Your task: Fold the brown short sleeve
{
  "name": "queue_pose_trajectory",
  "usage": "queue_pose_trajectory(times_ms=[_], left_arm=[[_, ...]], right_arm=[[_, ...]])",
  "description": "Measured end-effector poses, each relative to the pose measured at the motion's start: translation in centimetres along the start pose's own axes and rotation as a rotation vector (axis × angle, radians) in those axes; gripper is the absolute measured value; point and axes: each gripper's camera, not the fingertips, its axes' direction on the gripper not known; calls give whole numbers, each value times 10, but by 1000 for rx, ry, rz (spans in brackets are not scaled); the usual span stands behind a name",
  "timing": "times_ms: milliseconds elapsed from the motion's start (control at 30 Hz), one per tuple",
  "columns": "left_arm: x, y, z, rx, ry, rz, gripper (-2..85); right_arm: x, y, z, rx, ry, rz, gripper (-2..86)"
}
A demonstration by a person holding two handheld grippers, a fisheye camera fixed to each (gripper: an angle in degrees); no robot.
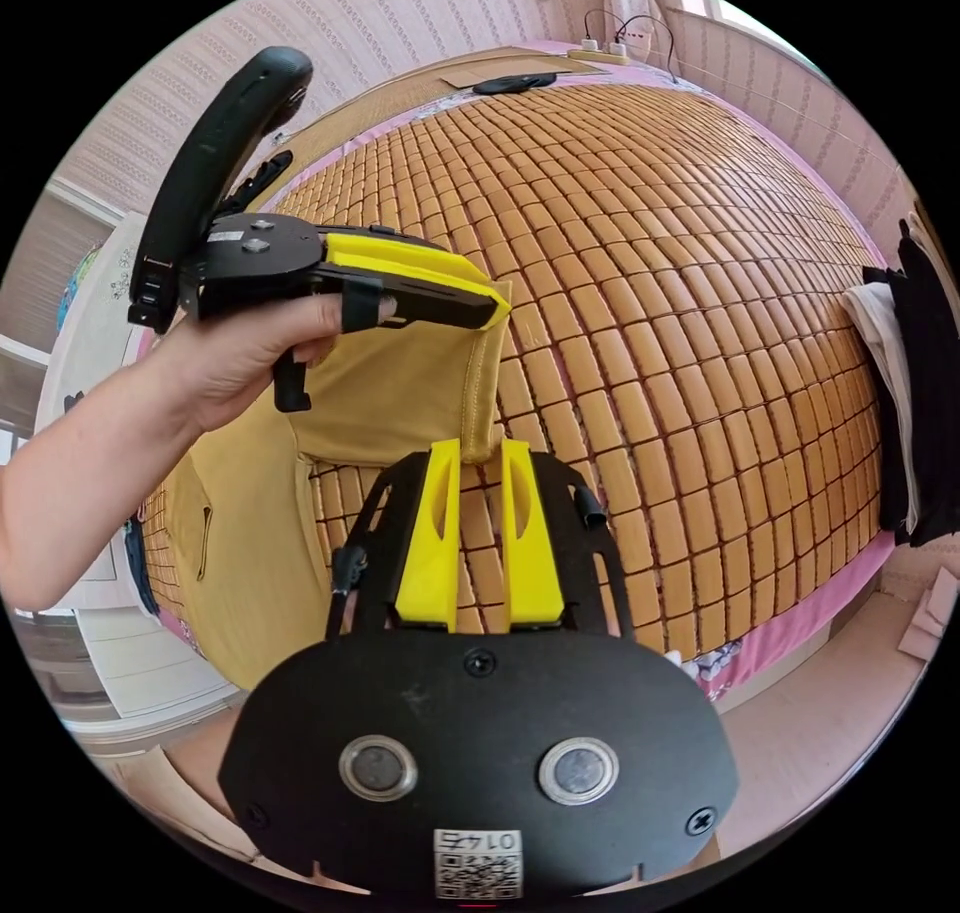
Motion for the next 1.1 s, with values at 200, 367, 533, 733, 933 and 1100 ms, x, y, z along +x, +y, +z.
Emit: queue_pose_trajectory(times_ms=[200, 367, 533, 733, 933, 1100], left_arm=[[-10, 5, 4, 23, 108, 26, 13], [-12, 12, 1, 29, 80, 29, -6], [-21, 32, -28, 53, 39, -15, -8], [-41, 123, -113, 228, -95, -145, -8], [-36, 232, -160, 120, -226, -198, -8], [-43, 309, -190, 120, -226, -337, -8]], right_arm=[[11, -3, 2, -2, 7, 1, 61], [12, -8, 4, -14, 62, -37, 57], [19, -11, -6, 7, -20, -39, 23], [8, -15, -47, 145, -239, -103, 10], [-42, -13, -56, 122, -424, -309, 9], [-77, -8, -45, 38, -450, -398, 10]])
